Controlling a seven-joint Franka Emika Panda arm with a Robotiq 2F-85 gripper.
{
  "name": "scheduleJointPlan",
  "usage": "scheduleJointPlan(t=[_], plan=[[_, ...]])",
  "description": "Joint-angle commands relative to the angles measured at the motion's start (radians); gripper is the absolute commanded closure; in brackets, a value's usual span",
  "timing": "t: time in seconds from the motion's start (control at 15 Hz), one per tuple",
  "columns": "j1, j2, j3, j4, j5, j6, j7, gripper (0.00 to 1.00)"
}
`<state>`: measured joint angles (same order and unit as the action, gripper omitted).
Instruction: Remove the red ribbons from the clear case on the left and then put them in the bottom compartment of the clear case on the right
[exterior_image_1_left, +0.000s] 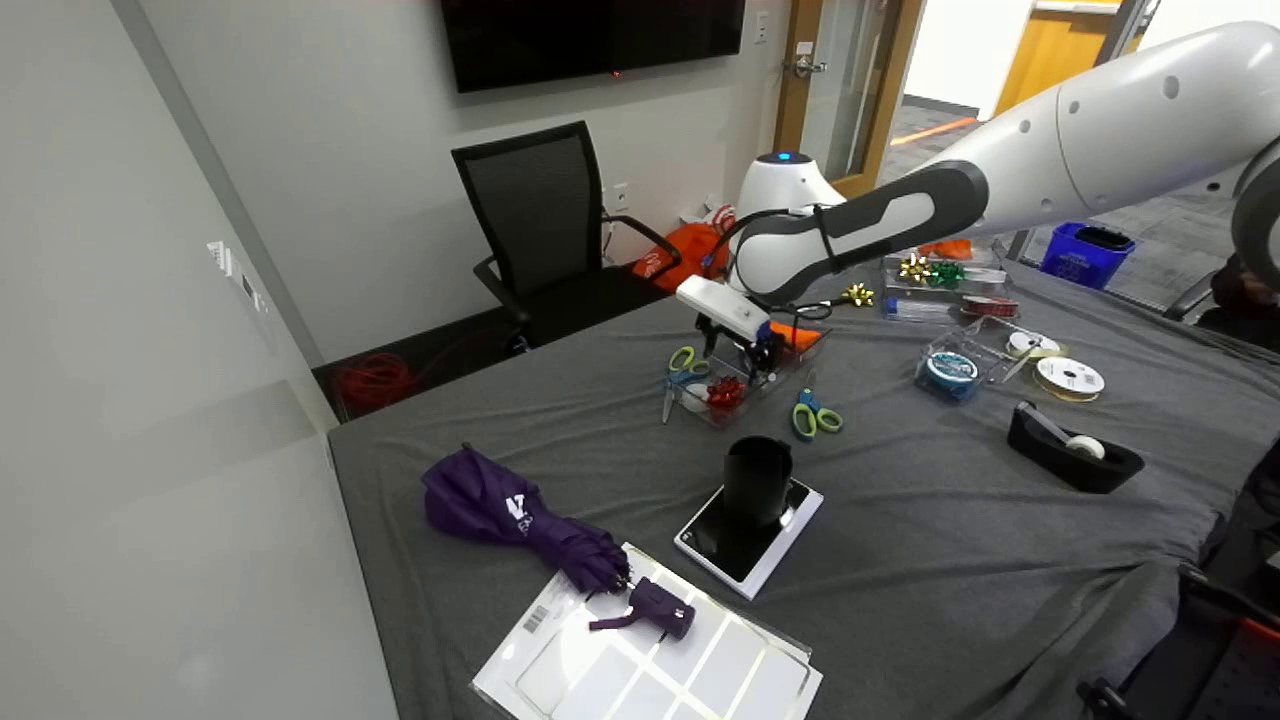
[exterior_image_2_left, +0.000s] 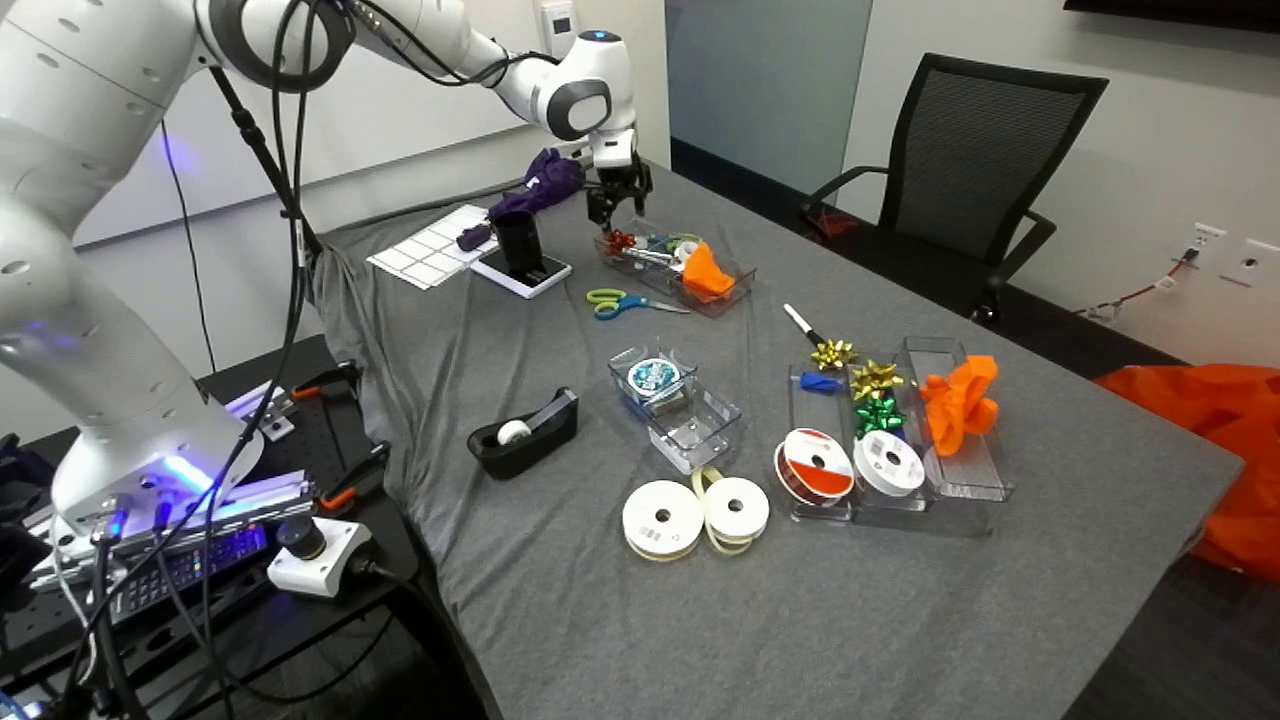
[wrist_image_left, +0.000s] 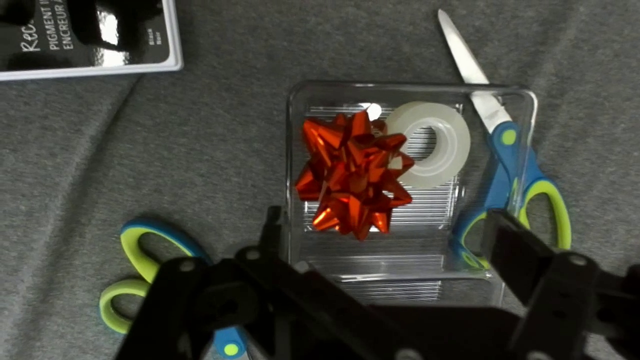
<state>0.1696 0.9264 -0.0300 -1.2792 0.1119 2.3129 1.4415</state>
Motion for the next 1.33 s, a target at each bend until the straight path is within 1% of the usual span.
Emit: scheduleJointPlan(t=[0.0,0.2,0.27,0.33,0.4,0.47,0.6,1.0,1.07,1.27], plan=[[-0.002,0.053,-0.003,0.070,0.010,-0.044,0.006,0.00],[-0.006,0.080,0.001,0.090,0.013,-0.034,-0.001,0.00],[-0.009,0.087,0.007,0.096,0.018,-0.032,-0.005,0.25],[-0.010,0.094,0.007,0.103,0.019,-0.032,-0.005,0.28],[-0.010,0.099,0.007,0.109,0.020,-0.035,-0.003,0.33],[-0.010,0.104,0.006,0.116,0.020,-0.037,-0.002,0.42],[-0.007,0.109,0.001,0.133,0.016,-0.052,0.005,0.55],[-0.003,0.124,-0.011,0.160,0.003,-0.082,0.017,0.97],[-0.003,0.126,-0.013,0.164,0.002,-0.085,0.020,1.00],[-0.002,0.131,-0.016,0.175,0.000,-0.102,0.033,1.00]])
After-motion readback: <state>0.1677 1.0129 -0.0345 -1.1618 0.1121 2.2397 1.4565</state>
